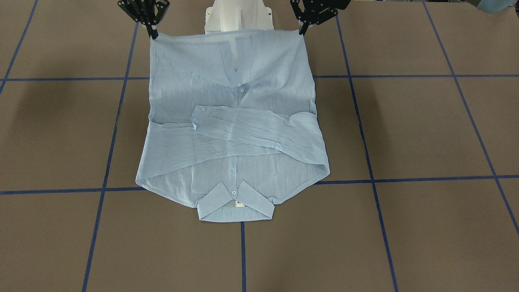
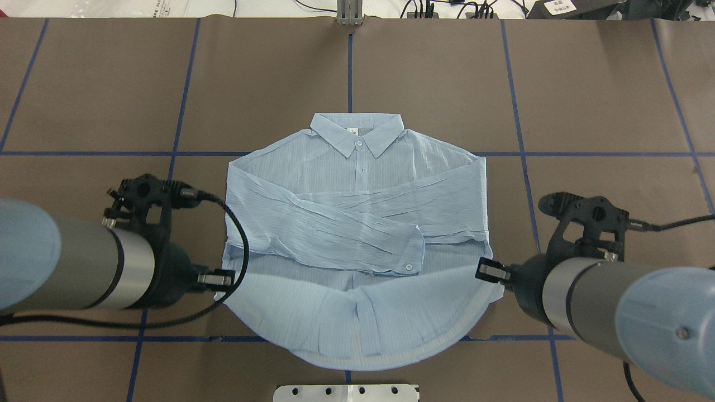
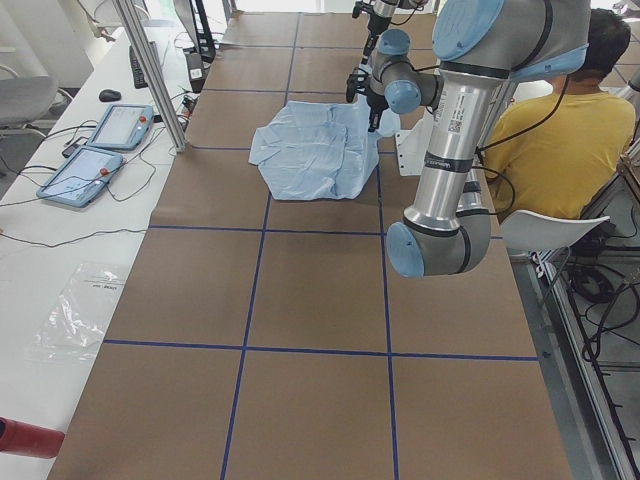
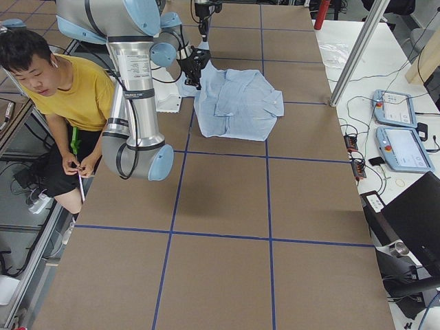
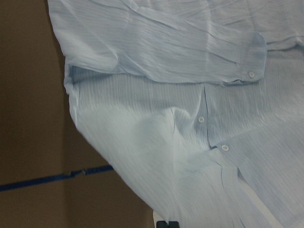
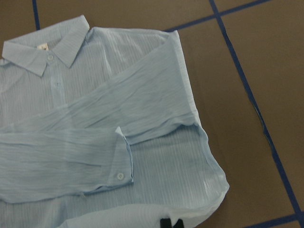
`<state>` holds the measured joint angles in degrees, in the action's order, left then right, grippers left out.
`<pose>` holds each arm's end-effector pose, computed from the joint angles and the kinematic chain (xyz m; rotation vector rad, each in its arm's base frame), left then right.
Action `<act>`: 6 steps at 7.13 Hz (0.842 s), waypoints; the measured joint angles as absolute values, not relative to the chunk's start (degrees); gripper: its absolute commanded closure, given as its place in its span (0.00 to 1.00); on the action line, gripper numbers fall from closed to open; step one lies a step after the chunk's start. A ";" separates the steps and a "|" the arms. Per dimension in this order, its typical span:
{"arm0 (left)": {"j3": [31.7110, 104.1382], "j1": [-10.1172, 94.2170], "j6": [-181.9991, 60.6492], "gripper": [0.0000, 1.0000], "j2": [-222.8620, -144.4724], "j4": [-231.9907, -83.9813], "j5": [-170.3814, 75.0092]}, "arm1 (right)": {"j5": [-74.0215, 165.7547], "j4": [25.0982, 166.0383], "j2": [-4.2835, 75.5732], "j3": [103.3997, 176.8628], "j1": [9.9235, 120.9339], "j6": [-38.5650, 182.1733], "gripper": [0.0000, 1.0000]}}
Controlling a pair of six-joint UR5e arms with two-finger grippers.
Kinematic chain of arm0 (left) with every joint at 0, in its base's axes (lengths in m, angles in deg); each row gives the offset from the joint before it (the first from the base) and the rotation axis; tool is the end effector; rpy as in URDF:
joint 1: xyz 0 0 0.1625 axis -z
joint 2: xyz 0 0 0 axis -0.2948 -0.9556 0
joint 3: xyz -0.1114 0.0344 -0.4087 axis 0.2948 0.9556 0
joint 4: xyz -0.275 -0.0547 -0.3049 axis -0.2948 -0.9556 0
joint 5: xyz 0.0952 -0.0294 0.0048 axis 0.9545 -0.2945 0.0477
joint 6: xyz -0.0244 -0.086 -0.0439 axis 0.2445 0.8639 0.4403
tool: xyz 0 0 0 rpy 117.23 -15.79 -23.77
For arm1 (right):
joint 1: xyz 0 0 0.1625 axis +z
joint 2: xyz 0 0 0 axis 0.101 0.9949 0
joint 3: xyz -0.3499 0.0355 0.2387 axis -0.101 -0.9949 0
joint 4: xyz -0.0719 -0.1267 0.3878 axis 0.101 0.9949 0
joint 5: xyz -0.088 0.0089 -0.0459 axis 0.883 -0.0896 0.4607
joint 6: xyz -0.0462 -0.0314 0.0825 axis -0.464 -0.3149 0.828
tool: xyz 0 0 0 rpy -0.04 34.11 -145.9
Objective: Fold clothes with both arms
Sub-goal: 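Lift the hem with both grippers and fold it toward the collar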
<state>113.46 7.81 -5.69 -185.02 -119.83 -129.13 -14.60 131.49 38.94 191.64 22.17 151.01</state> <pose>0.3509 -0.2858 0.1699 0.1790 0.9712 0.0350 -0.3328 -0.2486 0.1883 0.1863 -0.8407 0.4097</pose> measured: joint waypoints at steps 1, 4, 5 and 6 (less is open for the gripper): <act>110.30 12.84 -8.80 1.00 -186.61 -119.91 -129.20 | -14.59 131.39 36.39 189.42 26.24 149.82 1.00; 102.13 21.45 -12.83 1.00 -191.31 -122.30 -127.98 | -14.11 128.86 31.05 181.60 35.36 144.96 1.00; 95.91 22.08 -12.90 1.00 -192.39 -127.77 -125.92 | -14.09 123.23 30.39 175.13 37.82 143.23 1.00; 88.82 22.30 -12.91 1.00 -192.89 -134.71 -123.93 | -14.08 115.83 30.22 167.61 39.74 141.93 1.00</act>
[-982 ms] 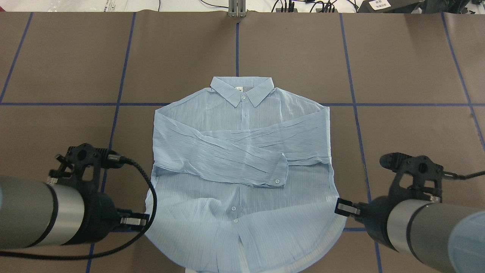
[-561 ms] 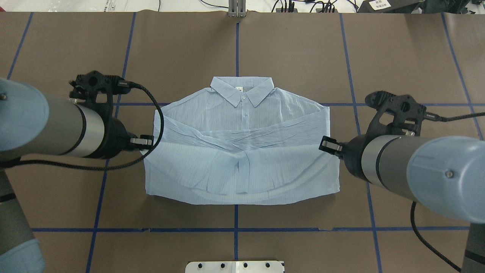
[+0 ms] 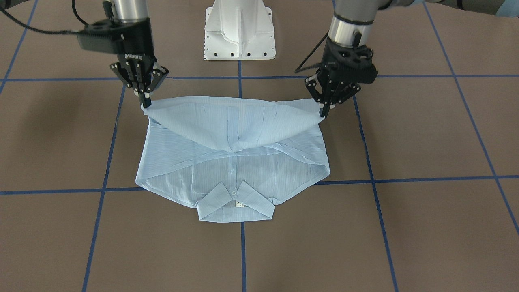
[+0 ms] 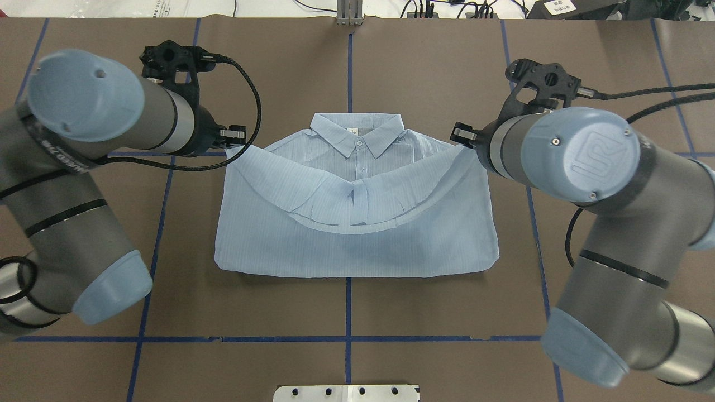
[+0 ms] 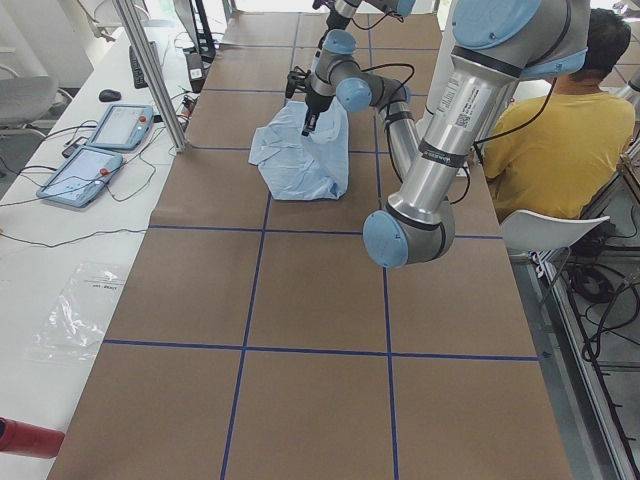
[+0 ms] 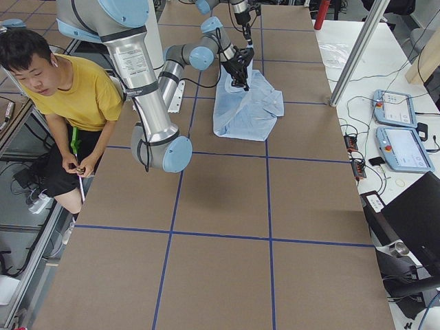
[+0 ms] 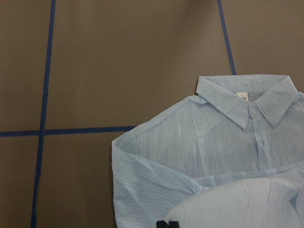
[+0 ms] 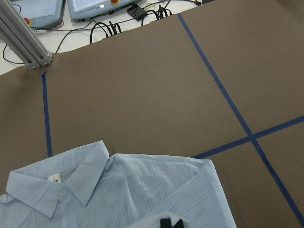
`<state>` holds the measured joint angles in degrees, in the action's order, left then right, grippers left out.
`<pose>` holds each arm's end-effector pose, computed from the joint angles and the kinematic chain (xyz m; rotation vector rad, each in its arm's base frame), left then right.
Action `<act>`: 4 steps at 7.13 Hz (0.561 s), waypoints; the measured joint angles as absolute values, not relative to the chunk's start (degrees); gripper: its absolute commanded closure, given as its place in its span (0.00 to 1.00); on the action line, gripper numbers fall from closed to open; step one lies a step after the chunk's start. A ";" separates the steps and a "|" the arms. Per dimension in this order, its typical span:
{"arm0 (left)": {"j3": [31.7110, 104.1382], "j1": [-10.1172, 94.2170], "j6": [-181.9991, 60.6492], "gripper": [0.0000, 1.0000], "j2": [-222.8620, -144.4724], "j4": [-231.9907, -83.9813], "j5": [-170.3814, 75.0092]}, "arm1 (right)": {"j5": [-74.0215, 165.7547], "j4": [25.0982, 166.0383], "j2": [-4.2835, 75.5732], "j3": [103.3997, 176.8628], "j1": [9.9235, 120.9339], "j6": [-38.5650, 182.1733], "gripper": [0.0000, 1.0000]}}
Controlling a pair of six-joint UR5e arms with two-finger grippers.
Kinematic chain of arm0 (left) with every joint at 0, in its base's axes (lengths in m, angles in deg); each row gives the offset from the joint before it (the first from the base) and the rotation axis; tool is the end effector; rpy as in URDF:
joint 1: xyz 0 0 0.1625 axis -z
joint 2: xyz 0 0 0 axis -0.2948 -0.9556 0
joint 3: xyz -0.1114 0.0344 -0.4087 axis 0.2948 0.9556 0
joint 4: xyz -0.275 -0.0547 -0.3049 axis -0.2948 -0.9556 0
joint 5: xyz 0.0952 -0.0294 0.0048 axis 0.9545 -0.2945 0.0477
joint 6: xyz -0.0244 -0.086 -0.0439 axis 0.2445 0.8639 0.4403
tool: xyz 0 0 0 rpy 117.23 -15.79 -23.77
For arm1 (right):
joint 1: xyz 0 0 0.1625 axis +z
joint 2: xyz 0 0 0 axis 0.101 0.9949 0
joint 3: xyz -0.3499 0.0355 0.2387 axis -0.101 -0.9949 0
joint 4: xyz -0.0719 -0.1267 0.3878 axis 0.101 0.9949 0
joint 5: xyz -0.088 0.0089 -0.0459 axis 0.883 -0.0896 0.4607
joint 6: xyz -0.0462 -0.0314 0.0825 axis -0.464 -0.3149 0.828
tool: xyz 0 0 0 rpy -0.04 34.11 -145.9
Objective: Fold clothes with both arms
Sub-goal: 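Lift the hem with both grippers and fold it toward the collar, then release the hem and hold both grippers above the folded shirt near the collar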
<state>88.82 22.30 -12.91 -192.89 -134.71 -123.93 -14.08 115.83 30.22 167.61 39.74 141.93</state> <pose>0.3809 -0.4687 0.2096 0.4115 0.8502 -0.1292 -0.3692 -0.4240 0.2103 0.3874 -0.7829 0.5522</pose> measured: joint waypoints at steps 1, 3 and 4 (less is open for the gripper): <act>81.48 22.36 -12.92 1.00 -193.32 -141.90 -121.77 | -14.06 109.36 30.23 160.64 41.31 140.65 1.00; 69.92 22.38 -12.84 1.00 -194.41 -152.16 -118.34 | -13.99 100.58 30.24 149.78 43.26 138.91 1.00; 65.92 22.30 -12.78 1.00 -194.81 -155.15 -116.84 | -13.90 96.87 30.18 145.22 43.20 138.78 1.00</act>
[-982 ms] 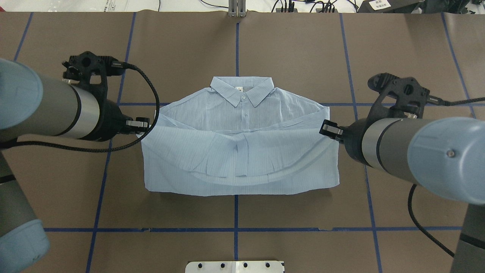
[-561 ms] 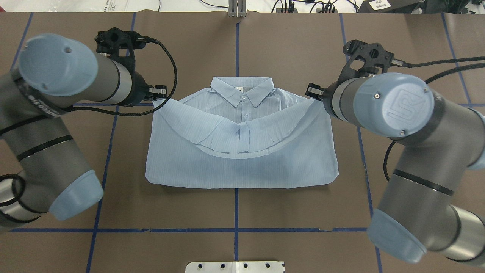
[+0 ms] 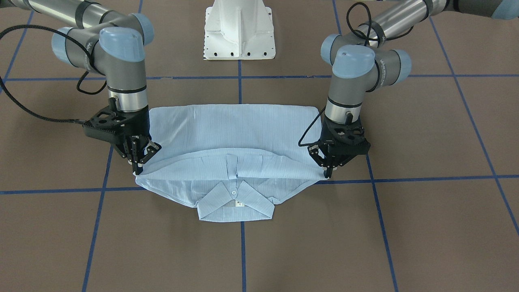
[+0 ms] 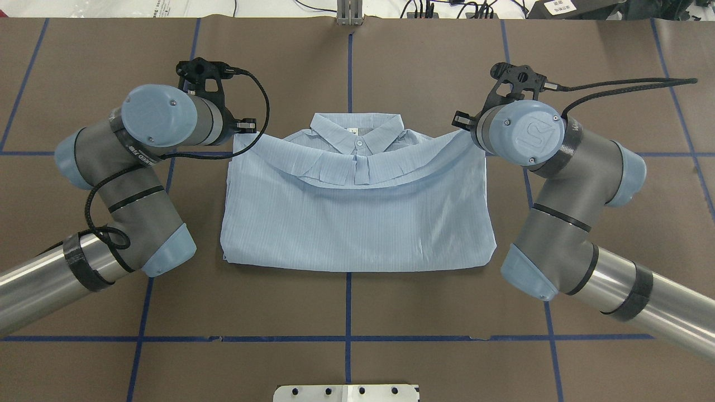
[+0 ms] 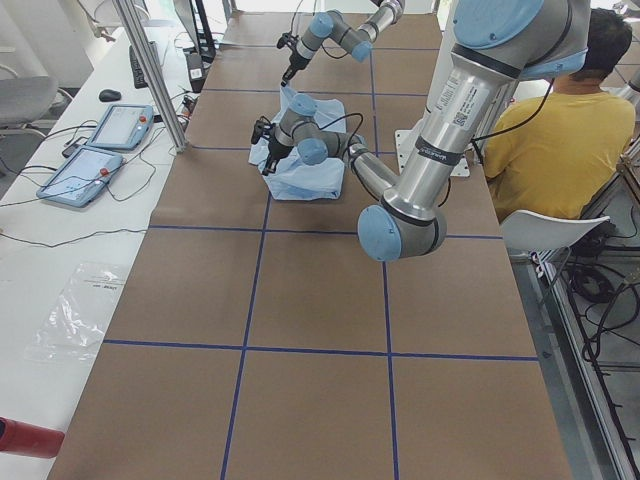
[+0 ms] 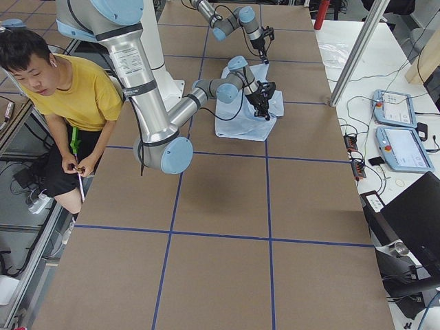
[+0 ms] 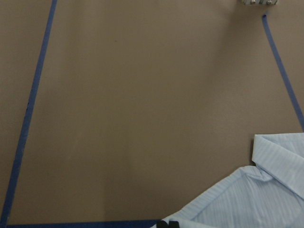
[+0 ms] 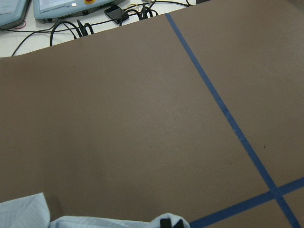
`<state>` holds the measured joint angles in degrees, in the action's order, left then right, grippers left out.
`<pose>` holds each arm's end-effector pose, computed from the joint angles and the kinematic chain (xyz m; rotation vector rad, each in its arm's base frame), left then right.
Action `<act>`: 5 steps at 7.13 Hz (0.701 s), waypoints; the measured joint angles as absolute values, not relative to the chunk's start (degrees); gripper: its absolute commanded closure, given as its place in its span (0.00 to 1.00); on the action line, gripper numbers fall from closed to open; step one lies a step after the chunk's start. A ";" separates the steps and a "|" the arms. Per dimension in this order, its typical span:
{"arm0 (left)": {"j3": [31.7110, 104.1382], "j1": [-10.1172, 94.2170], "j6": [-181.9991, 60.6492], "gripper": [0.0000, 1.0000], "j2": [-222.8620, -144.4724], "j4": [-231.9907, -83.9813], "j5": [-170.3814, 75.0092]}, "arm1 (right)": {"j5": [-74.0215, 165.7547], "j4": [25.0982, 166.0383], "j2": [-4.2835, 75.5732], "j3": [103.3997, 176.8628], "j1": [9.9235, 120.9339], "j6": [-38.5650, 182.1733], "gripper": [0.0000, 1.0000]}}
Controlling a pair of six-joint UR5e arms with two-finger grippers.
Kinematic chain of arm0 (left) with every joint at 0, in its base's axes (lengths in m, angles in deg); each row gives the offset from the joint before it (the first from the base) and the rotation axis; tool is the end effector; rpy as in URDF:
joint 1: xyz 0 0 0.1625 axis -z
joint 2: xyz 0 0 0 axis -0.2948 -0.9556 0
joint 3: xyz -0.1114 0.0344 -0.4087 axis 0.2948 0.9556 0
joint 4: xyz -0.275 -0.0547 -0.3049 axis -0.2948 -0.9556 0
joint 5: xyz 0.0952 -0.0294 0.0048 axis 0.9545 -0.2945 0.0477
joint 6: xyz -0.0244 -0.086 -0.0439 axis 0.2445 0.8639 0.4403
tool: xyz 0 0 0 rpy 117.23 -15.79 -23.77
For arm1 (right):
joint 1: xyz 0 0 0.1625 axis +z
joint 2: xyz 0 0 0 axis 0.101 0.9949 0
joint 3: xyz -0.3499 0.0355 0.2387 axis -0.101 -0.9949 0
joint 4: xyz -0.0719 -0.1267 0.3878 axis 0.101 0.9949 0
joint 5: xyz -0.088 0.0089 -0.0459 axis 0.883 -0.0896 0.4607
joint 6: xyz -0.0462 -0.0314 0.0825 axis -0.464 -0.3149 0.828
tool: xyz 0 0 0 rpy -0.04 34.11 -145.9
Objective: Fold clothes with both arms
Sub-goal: 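Release the hem and hold both grippers above the folded shirt near the collar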
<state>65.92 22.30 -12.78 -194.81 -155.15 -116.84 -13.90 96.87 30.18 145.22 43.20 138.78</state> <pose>0.4545 -0.5451 0.3135 0.5023 0.7818 -0.1898 -0.4284 -0.5112 0.3263 0.4134 -0.7023 0.5594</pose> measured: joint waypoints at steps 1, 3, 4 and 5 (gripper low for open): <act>63.46 22.17 -12.75 1.00 -194.94 -157.21 -116.13 | -13.76 93.72 30.13 141.66 42.91 138.82 1.00; 61.80 21.91 -12.76 0.95 -194.96 -158.71 -115.76 | -13.64 90.96 30.09 138.67 42.27 138.84 0.61; 61.68 21.84 -12.84 0.01 -194.81 -158.94 -115.74 | -13.64 90.69 30.10 138.39 42.10 138.77 0.01; 61.68 21.82 -12.98 0.00 -194.56 -159.17 -115.79 | -13.64 90.62 30.14 138.40 41.99 138.77 0.00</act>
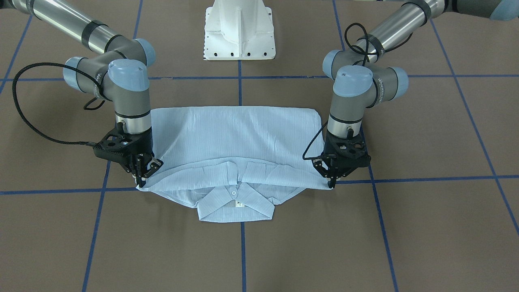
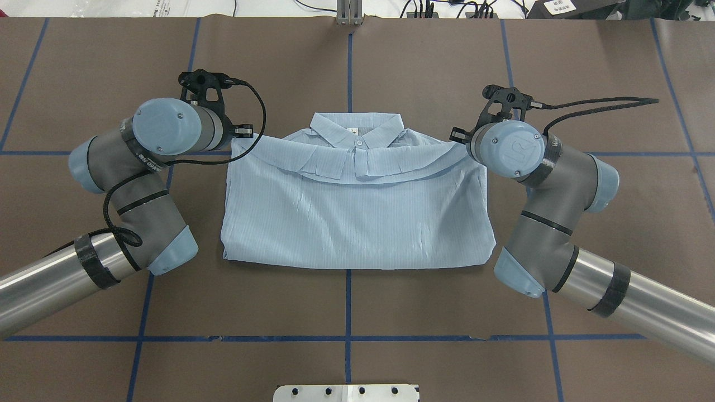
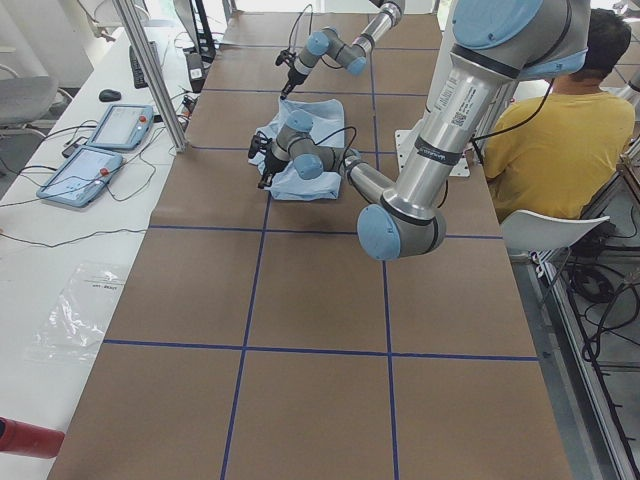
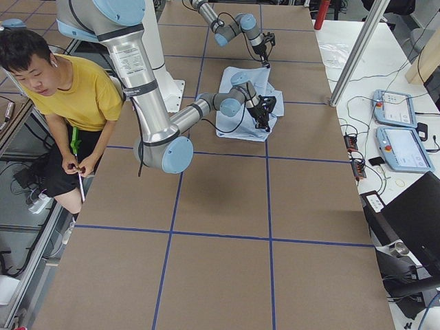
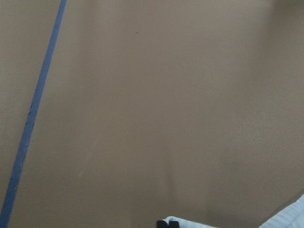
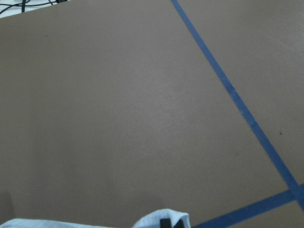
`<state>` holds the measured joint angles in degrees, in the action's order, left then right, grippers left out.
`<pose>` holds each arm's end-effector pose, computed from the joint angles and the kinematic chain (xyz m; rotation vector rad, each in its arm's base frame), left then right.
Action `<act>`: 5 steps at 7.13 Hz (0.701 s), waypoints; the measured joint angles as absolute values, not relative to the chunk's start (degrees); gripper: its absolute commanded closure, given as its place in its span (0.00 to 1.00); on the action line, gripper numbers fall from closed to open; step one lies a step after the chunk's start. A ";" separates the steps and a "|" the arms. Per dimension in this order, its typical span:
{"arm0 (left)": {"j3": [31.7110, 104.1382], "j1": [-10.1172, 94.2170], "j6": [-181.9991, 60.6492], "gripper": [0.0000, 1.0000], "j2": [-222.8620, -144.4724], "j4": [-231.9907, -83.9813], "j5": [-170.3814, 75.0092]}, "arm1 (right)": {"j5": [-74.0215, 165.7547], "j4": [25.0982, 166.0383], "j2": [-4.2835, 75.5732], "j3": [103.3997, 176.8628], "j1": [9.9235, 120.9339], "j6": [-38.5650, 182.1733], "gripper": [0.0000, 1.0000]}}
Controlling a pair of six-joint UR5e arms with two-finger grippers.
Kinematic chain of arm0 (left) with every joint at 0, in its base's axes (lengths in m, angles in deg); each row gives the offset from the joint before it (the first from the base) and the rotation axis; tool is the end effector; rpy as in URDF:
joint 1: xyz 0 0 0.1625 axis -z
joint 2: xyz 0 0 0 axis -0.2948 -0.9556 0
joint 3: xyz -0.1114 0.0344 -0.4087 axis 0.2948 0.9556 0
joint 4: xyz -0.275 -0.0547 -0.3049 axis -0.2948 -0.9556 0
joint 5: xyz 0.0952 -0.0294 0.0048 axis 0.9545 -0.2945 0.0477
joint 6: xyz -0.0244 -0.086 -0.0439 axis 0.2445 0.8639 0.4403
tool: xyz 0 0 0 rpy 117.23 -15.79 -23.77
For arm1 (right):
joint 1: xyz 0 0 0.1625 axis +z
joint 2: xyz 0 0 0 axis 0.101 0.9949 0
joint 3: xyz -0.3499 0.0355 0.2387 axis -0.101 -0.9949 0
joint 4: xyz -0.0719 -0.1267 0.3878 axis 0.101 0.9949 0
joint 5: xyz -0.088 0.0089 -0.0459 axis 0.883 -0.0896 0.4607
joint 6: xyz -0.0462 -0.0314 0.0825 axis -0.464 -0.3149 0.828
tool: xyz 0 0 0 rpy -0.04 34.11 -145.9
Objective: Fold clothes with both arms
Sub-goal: 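Release the hem and hold both grippers above the folded shirt near the collar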
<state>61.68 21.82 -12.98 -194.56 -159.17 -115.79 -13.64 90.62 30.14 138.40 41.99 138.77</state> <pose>0.4678 -0.5507 0.3428 0.5101 0.7668 -0.1875 -0.4579 -0.5164 0.3675 0.4064 -0.6955 0.5411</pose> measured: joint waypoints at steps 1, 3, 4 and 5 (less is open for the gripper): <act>61.88 21.77 -13.12 0.00 -194.35 -159.65 -116.01 | -13.78 90.59 30.15 138.83 41.98 138.76 0.00; 64.78 21.66 -13.25 0.00 -193.29 -160.46 -120.08 | -15.01 90.68 30.77 141.58 42.45 137.61 0.00; 68.69 20.85 -13.24 0.00 -190.93 -160.51 -122.51 | -16.27 90.70 31.98 143.72 42.72 136.81 0.00; 73.60 18.33 -13.07 0.00 -187.17 -160.53 -123.44 | -16.97 90.71 33.20 145.55 42.82 136.41 0.00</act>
<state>73.60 18.33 -13.07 -187.17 -160.53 -123.44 -16.97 90.71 33.20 145.55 42.82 136.41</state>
